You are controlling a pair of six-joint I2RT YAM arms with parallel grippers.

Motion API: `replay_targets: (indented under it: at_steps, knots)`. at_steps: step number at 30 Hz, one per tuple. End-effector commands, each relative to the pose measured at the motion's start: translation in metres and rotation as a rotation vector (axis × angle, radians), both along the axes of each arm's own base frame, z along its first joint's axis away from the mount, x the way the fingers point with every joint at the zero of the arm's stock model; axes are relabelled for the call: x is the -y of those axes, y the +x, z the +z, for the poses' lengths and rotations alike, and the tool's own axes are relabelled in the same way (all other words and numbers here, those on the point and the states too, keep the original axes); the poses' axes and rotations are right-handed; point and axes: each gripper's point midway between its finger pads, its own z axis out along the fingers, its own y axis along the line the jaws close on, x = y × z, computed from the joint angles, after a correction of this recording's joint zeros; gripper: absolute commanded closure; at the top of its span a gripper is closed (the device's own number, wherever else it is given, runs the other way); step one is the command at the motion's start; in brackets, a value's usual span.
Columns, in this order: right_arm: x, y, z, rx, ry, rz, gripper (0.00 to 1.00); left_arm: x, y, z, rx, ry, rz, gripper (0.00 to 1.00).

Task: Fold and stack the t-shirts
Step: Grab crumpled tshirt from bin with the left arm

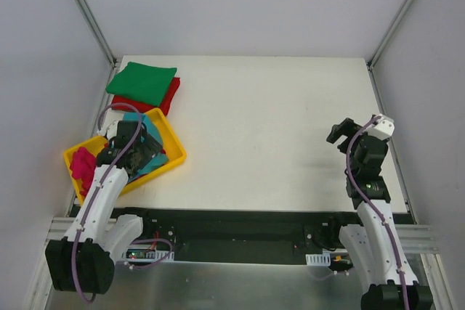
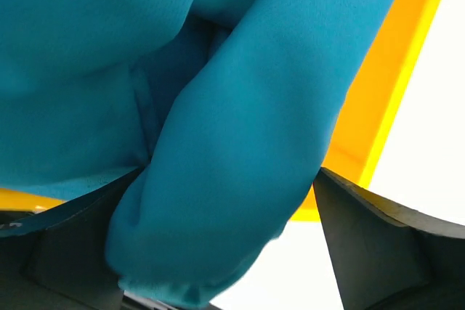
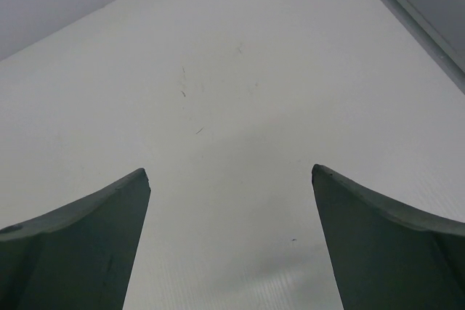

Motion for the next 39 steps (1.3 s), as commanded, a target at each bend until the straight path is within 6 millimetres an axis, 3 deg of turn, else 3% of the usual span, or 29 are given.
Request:
replay_targets:
  at_steps: [1, 3, 5, 8, 9, 13, 17, 23, 28, 32, 35, 39]
  knots:
    - [0.006, -0.001, 0.017, 0.099, -0.022, -0.022, 0.04, 0.001, 0.023, -0.010, 0.005, 0.031, -0.055, 0.15]
    - [0.006, 0.001, 0.015, 0.088, -0.033, -0.019, 0.04, 0.004, 0.027, -0.018, -0.052, 0.028, -0.091, 0.27]
    - [0.007, 0.002, 0.013, 0.062, -0.041, -0.022, 0.04, 0.005, 0.033, -0.022, -0.086, 0.038, -0.112, 0.47]
    - [0.009, 0.002, 0.009, 0.021, -0.049, -0.025, 0.04, 0.004, 0.035, -0.026, -0.111, 0.043, -0.122, 0.97]
    - [0.009, 0.003, 0.009, 0.018, -0.049, -0.025, 0.04, 0.004, 0.036, -0.023, -0.100, 0.041, -0.116, 1.00]
    - [0.008, 0.004, 0.008, 0.011, -0.050, -0.018, 0.04, 0.005, 0.041, 0.005, 0.005, 0.039, -0.112, 1.00]
    - [0.008, 0.003, 0.010, 0.017, -0.050, -0.022, 0.04, 0.006, 0.045, 0.057, 0.178, 0.034, -0.104, 1.00]
    - [0.017, -0.001, 0.011, 0.034, -0.041, -0.085, 0.04, 0.009, 0.043, 0.163, 0.500, 0.000, -0.083, 1.00]
    - [0.014, 0.001, 0.010, 0.044, -0.034, -0.065, 0.04, 0.028, 0.045, 0.264, 0.710, -0.042, -0.192, 1.00]
    - [0.012, 0.003, 0.010, 0.040, -0.040, -0.052, 0.04, 0.058, 0.053, 0.329, 0.814, -0.119, -0.351, 1.00]
    - [0.014, 0.002, 0.011, 0.047, -0.038, -0.066, 0.04, 0.086, 0.058, 0.361, 0.870, -0.167, -0.456, 1.00]
    - [0.016, 0.000, 0.013, 0.069, -0.039, -0.078, 0.04, 0.145, 0.065, 0.383, 0.893, -0.164, -0.665, 1.00]
